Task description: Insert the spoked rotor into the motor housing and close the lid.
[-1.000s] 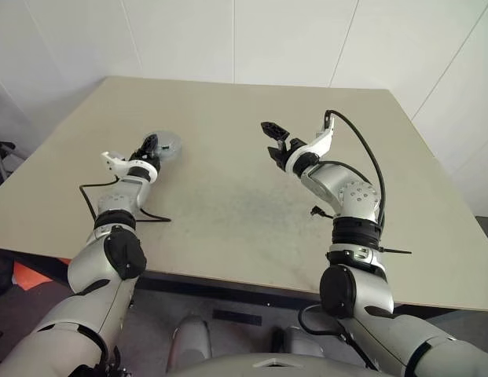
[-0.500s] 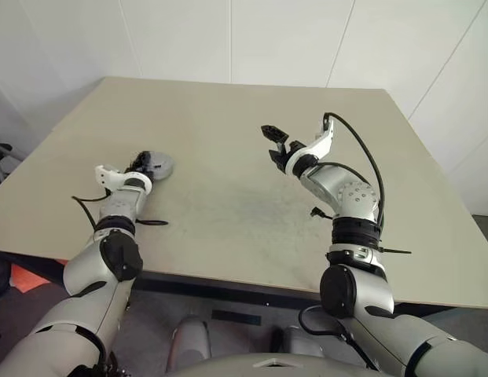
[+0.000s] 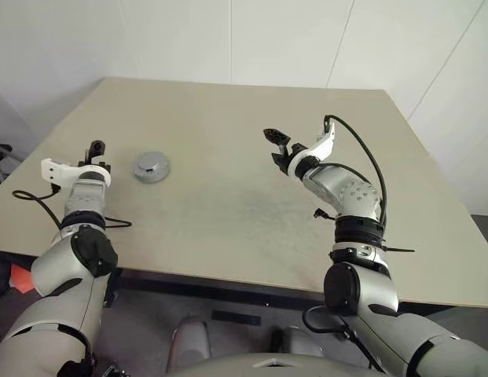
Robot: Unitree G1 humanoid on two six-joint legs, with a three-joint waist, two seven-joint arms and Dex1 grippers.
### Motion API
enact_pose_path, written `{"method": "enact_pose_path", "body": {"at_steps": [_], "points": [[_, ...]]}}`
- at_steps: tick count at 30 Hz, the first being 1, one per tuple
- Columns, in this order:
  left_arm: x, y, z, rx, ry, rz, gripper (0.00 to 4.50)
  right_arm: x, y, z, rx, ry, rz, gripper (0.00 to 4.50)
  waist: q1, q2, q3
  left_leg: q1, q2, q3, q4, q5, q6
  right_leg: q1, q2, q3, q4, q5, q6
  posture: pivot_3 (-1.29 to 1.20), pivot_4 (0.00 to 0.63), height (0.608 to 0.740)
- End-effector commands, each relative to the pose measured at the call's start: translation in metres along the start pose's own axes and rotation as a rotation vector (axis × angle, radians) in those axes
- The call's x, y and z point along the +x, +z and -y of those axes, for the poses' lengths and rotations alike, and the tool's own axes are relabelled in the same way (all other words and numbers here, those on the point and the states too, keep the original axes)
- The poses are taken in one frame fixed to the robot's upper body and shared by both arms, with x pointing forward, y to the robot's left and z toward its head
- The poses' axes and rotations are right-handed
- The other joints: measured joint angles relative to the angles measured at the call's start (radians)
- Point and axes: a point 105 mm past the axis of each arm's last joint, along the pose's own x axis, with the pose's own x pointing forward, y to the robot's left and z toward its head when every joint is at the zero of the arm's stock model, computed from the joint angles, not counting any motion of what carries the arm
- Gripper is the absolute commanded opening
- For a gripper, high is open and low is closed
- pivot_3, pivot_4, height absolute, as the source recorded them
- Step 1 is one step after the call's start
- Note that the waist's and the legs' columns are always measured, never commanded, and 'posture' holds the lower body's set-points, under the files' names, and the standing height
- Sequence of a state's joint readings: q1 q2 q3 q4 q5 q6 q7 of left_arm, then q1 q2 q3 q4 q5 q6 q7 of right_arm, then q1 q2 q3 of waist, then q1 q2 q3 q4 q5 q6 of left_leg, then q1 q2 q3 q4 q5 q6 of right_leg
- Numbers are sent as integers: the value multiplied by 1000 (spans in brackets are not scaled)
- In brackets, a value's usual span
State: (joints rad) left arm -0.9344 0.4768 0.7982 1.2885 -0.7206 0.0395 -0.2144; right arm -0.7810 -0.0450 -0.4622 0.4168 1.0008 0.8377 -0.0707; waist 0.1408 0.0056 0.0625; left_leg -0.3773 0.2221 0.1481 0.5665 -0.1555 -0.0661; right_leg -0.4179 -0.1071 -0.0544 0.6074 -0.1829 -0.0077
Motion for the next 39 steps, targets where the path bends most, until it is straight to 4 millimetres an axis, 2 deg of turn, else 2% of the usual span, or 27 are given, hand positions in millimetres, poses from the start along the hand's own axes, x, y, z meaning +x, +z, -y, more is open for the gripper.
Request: {"method": "enact_pose_path", "body": {"at_steps": [1,5,7,9,11,14,16,19,24,28,39], "points": [[5,-14,46,150,-172,-38,4487,-3,16,-25,-268,79,76,4500,13,0,0,0,0,0,1,0,0,0,0,0,0,0,0,0,0,740],[-5,-63,99,380,-465,-157,4487,-17,27,-21,-750,91,168,4500,26,-2,0,-2,0,-1,3,0,0,2,-1,-1,0,0,0,0,0,740],[-20,-90,129,425,-674,-268,4487,-27,33,-8,-888,76,122,4500,25,-3,0,-2,0,-1,5,0,1,3,-2,-1,0,0,1,0,0,740],[-37,-110,150,474,-837,-357,4487,-38,42,0,-967,65,93,4500,25,-3,1,-2,0,-1,5,-1,1,3,-2,-1,0,1,0,0,0,740],[-53,-133,156,570,-950,-441,4487,-48,51,12,-1112,14,57,4500,20,-3,1,-2,0,0,6,-1,1,3,-1,-1,0,1,0,0,0,740],[-78,-170,152,733,-1078,-560,4487,-62,61,37,-1327,-92,-22,4500,13,-3,0,-2,0,0,6,-1,2,3,-1,-1,0,1,-1,0,0,740],[-91,-186,149,777,-1127,-604,4487,-67,66,49,-1370,-140,-39,4500,3,-3,0,-1,0,1,6,-2,4,4,-1,0,0,0,-1,0,0,740],[-107,-208,139,852,-1180,-652,4487,-69,67,54,-1361,-151,-26,4500,-12,-3,0,-1,0,1,7,-2,4,4,-1,0,1,1,-1,0,0,740],[-118,-223,133,936,-1215,-668,4487,-71,68,62,-1389,-193,-4,4500,-16,-3,0,-1,1,1,11,-4,8,3,-1,0,1,3,-4,0,0,740],[-116,-224,131,1006,-1205,-643,4487,-67,66,62,-1393,-195,25,4500,-16,-3,0,0,1,1,12,-4,9,5,-1,0,1,3,-5,0,0,740],[-113,-224,124,1035,-1170,-626,4487,-58,64,58,-1395,-178,43,4500,-17,-3,0,2,1,1,12,-6,12,7,-1,0,1,3,-5,0,0,740]]}}
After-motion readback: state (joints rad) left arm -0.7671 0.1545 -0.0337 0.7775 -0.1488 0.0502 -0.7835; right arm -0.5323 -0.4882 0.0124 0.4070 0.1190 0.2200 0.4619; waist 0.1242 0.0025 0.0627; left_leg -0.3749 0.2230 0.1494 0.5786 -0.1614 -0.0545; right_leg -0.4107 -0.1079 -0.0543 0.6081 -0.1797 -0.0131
